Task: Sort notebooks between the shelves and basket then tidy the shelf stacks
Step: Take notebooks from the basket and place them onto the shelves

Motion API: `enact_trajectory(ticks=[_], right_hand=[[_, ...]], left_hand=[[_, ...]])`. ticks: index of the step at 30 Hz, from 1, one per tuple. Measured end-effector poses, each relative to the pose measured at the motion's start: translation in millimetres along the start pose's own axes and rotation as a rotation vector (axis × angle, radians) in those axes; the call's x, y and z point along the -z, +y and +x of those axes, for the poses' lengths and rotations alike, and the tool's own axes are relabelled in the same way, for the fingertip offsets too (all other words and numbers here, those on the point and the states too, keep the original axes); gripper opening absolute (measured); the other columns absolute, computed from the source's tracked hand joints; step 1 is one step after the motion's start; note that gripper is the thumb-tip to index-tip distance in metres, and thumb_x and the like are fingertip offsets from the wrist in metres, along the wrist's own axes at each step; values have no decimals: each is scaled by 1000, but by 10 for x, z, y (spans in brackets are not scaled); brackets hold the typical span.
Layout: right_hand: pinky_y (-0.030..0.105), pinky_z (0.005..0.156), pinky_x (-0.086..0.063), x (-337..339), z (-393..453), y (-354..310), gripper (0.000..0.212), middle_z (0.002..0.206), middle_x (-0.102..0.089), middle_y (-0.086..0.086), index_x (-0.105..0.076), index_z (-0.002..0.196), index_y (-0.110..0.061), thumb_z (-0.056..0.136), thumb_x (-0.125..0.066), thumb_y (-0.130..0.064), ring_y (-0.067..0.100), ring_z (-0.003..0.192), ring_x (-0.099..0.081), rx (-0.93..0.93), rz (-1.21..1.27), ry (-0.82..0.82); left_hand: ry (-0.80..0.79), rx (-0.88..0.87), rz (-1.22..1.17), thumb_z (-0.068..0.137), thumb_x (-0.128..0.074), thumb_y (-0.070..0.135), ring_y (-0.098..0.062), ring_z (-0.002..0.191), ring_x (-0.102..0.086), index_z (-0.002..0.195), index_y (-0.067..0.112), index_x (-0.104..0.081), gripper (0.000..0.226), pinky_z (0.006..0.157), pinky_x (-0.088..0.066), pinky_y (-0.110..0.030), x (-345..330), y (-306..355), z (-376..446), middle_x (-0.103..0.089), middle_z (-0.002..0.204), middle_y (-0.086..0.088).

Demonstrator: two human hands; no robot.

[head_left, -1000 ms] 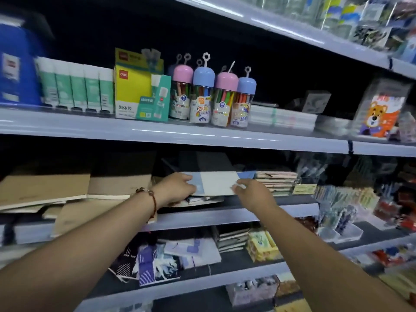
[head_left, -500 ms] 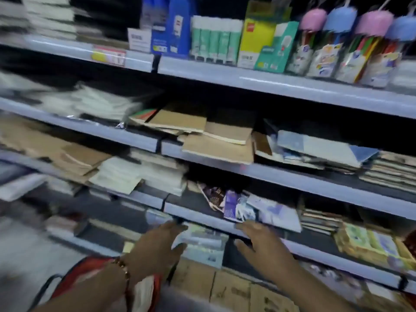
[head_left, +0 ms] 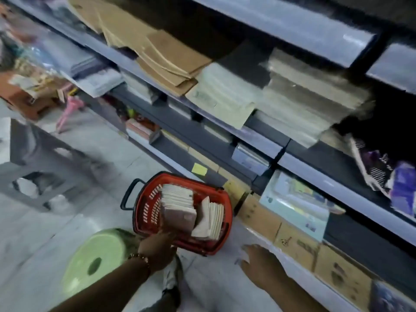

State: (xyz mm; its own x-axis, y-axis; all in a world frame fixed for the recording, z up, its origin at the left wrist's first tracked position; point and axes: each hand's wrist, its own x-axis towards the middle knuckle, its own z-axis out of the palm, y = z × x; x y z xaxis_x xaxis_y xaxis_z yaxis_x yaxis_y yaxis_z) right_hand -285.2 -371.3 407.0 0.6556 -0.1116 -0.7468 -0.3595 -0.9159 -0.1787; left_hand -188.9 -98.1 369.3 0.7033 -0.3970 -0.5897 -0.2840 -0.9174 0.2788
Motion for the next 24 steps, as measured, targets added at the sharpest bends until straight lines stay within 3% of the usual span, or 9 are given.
enact_trajectory(ticks=[3,7,9,11,12,16,18,21,24], right_hand=[[37,104,-45,-251,610,-199,50,141,-53,2,-49,142,-24,97,-47,-46,22,127,-52,-94,63,-70],[31,99,-46,-571,1552,-307,47,140,-54,-2,-48,142,-27,98,-52,-42,19,125,-54,-123,259,-116],[28,84,-49,-777,2052,-275,32,123,-64,-6,-57,129,-30,98,-53,-37,14,108,-62,-133,362,-115],[29,72,-51,-892,2414,-254,10,93,-67,-11,-61,101,-33,97,-52,-36,7,81,-63,-132,452,-92],[30,71,-52,-997,2618,-225,12,88,-67,-10,-61,97,-31,97,-51,-38,6,77,-63,-140,490,-80],[30,76,-49,-1438,3299,-80,18,90,-67,-7,-63,99,-27,97,-50,-39,13,84,-62,-201,568,-82],[35,86,-50,-1601,3524,-26,14,93,-66,-8,-61,99,-30,99,-48,-36,14,89,-61,-251,649,-81],[41,95,-48,-1739,3698,34,10,95,-65,-12,-60,96,-33,99,-50,-34,15,100,-60,-319,743,-21],[44,95,-49,-1823,3749,38,11,94,-65,-12,-60,93,-35,98,-51,-37,17,98,-61,-339,722,-10]], left_hand=[[-123,36,-45,94,-48,36,-27,120,-60,130,28,-55,38,97,-50,-38,-351,-150,557,-61,132,-3],[-190,116,-233,87,-38,36,-26,105,-67,111,23,-62,37,87,-54,-36,-1024,-199,1414,-70,113,-2],[-228,168,-324,89,-39,35,-26,102,-69,109,17,-64,37,86,-55,-35,-1429,-179,1915,-72,109,-5],[-238,179,-342,95,-43,35,-27,106,-67,118,14,-64,38,91,-54,-39,-1680,-129,2320,-70,115,-8],[-245,180,-327,97,-43,39,-28,108,-65,120,15,-62,39,93,-53,-41,-1850,-112,2539,-67,118,-9],[-211,162,-321,96,-37,58,-29,112,-59,119,20,-59,49,93,-48,-40,-2388,-14,3298,-62,119,-8],[-223,172,-417,91,-37,63,-25,106,-63,112,25,-62,50,89,-52,-41,-2605,1,3569,-64,110,-4],[-259,180,-545,96,-45,49,-24,104,-65,103,18,-67,38,91,-52,-38,-2792,-6,3772,-67,108,-7],[-280,204,-561,100,-46,45,-32,107,-64,112,8,-63,42,93,-52,-40,-2899,-64,3835,-67,113,-14]])
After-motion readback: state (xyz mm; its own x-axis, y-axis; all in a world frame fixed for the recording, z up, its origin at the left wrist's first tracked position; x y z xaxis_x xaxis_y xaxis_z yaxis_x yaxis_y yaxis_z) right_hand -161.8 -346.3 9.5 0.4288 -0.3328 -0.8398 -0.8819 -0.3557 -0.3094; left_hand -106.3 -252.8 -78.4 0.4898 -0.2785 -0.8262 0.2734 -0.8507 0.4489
